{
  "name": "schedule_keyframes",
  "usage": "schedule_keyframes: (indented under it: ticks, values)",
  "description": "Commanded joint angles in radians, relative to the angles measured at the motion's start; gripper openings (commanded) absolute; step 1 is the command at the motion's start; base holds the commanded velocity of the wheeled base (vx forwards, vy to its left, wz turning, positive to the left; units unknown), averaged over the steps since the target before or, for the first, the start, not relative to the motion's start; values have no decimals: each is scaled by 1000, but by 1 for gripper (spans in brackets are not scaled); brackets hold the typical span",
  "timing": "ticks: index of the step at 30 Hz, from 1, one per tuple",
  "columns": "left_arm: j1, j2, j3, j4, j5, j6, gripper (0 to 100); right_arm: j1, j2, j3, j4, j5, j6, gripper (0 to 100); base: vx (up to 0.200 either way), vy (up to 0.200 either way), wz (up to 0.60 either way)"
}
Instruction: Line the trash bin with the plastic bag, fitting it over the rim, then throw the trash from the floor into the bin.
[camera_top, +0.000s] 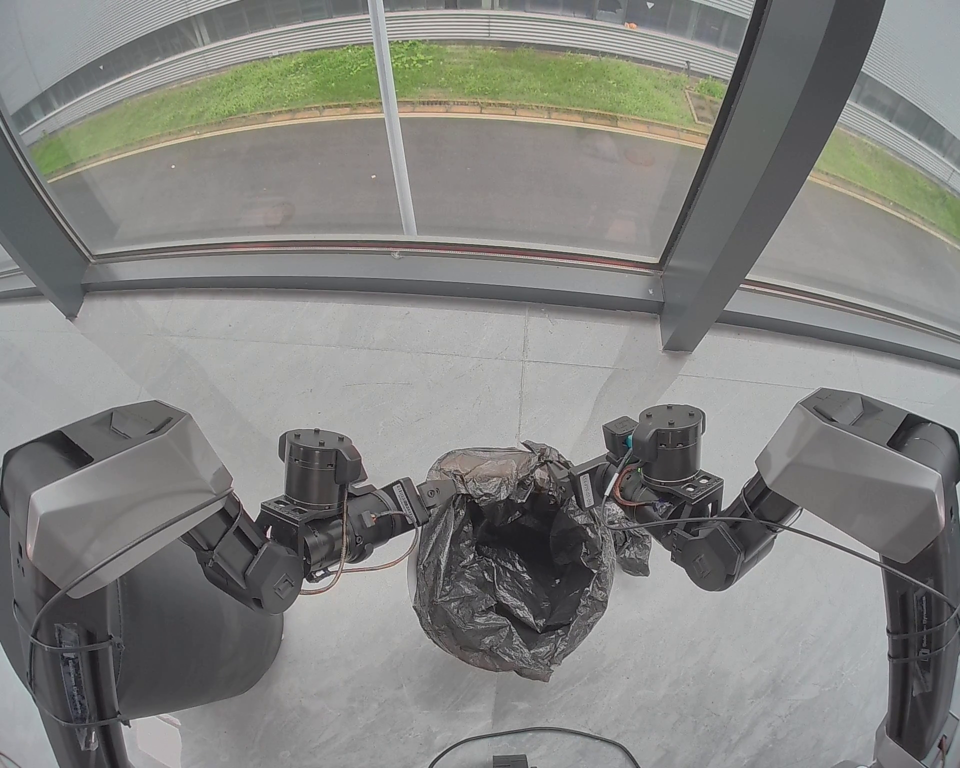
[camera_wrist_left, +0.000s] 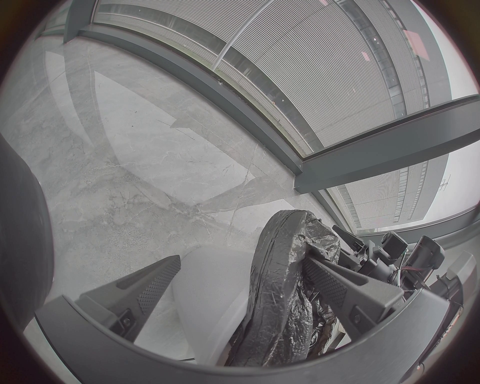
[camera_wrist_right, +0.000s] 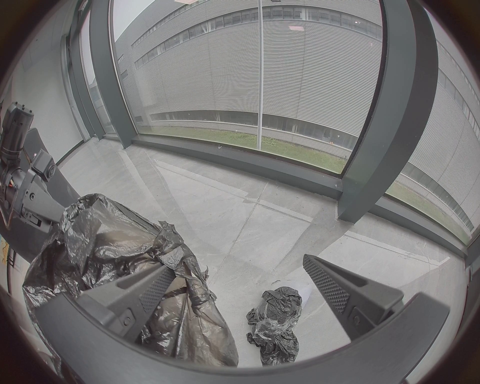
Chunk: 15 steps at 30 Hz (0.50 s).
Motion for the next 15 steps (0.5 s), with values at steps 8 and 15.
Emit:
schedule_keyframes:
  ticks: [8,15]
  values:
    - [11,-30,47,-4,27,0,100,1,-50,27,-4,-2,14,100,0,0,0]
    - [20,-69,142,-38,27,4,100,14,-105,96,-50,1,37,100,0,0,0]
